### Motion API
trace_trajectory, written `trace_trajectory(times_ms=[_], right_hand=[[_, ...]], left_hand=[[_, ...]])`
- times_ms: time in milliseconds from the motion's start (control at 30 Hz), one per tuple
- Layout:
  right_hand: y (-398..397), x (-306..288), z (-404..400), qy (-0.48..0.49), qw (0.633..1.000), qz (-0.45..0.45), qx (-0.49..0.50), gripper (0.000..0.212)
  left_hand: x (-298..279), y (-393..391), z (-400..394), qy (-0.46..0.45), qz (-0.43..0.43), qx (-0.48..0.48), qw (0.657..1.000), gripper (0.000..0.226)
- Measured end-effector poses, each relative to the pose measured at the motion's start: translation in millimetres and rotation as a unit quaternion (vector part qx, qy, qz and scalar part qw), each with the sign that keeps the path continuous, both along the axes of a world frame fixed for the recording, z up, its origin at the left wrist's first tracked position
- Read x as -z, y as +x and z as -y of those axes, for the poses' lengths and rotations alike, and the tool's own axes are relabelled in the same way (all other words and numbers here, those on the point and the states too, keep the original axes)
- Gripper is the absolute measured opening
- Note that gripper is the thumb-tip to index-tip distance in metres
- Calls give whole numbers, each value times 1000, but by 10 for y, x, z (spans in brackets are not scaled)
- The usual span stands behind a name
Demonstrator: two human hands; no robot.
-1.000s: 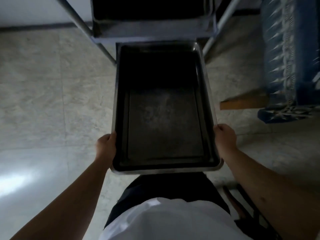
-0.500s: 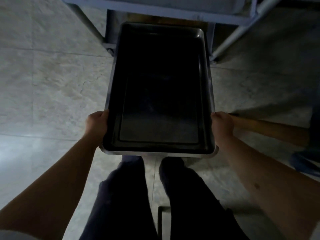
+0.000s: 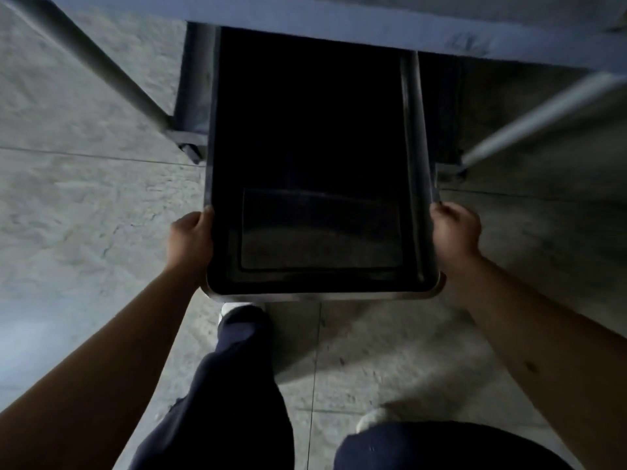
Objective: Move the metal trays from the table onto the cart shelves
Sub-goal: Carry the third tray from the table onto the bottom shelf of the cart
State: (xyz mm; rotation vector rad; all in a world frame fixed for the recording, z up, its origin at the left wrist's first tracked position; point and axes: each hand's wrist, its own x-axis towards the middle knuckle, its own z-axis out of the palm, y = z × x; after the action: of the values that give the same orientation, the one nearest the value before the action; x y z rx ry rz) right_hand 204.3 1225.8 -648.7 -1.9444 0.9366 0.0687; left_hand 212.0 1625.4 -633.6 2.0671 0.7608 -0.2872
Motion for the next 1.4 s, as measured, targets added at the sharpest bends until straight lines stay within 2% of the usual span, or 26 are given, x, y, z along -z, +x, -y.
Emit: trace_trajectory(times_ms=[67,167,267,367,467,567,667,767,833,900,1033,1100,1133,1200,1233,1300,1367,1400], right_hand=[[217,248,-5,4,1000,21,-7,27],[493,547,30,19,998,64,0,12],[711,772,51,30,995,96,-21,18],[872,894,49,29,992,122,-31,3],[987,926,-3,15,991,125,-45,6],[1086,923,-24,-1,992,118,-42,20],[1231,942,34,-23,992,114,-49,22],[1428,974,150,-51,991,101,-75,26],[1581,978,224,-73,989,84,-99,31],[1748,956,281,-133,977,51,-156,36],[1896,814,361,-160,963,-35,-216,37],[1684,740,308,-224,942,-84,-234,40],[1479,735,232,-278,936,-75,-204,46],[908,737,-54,-330,942,3,-59,65],[610,754,-252,-286,957,40,27,71],[200,807,-678,-78,985,63,139,70],[82,837,-1043,85,989,56,110,55],[110,853,-1157,119,987,55,98,51]], left_hand=[[249,143,-22,-8,21,-8,1000,55],[544,300,-41,-16,44,-14,999,54],[766,386,-40,-8,73,-16,997,55],[859,453,-46,-24,88,-25,995,55],[836,555,-65,-20,97,-31,995,51],[828,629,-44,-16,98,-34,995,49],[903,630,27,-28,92,-42,994,46],[942,600,125,-57,92,-69,992,44],[923,601,184,-117,95,-92,984,39],[897,626,244,-172,99,-99,975,34],[881,667,346,-181,109,-105,972,33],[884,663,379,-179,110,-113,971,33],[895,657,388,-173,110,-118,972,32],[919,647,412,-161,110,-128,972,33],[930,640,434,-160,108,-130,973,34],[933,617,492,-176,105,-133,970,34],[932,577,551,-178,102,-135,969,36],[937,563,577,-176,99,-138,970,36]])
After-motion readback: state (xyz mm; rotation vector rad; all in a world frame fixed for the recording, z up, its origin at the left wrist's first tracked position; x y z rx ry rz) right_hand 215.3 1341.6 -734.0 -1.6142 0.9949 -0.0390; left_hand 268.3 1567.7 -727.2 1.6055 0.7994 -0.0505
